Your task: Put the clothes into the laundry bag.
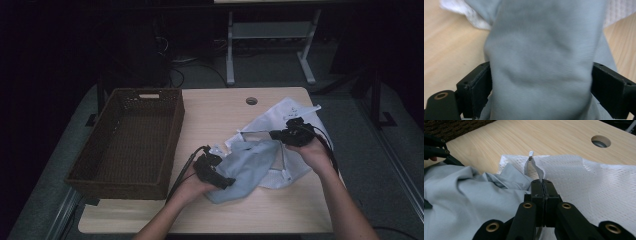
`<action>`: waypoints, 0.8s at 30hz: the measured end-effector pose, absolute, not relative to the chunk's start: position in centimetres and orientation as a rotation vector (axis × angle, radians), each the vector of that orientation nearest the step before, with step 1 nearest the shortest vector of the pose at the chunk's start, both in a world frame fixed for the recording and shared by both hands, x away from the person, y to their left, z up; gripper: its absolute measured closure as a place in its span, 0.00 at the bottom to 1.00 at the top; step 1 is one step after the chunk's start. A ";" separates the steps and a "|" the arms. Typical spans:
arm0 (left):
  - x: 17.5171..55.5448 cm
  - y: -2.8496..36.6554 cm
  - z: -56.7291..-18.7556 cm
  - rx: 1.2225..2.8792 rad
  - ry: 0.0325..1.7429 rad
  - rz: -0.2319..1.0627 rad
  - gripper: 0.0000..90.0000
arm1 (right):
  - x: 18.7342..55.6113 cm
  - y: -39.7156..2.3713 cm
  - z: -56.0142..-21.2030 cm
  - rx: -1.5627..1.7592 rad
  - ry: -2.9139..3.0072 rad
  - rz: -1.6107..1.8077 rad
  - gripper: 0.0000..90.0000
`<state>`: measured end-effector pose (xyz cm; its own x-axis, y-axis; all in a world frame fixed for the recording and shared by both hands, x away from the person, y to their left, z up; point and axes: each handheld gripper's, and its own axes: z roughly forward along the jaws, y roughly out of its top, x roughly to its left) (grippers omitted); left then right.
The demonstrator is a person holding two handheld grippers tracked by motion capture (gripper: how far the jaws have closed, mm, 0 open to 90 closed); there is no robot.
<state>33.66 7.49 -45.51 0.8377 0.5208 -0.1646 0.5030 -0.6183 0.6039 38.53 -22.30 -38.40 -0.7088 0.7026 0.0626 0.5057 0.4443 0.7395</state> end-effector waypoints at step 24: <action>33.7 6.6 -44.0 2.359 0.527 -0.057 0.82 | 38.2 -21.7 -38.6 1.020 2.479 1.117 0.98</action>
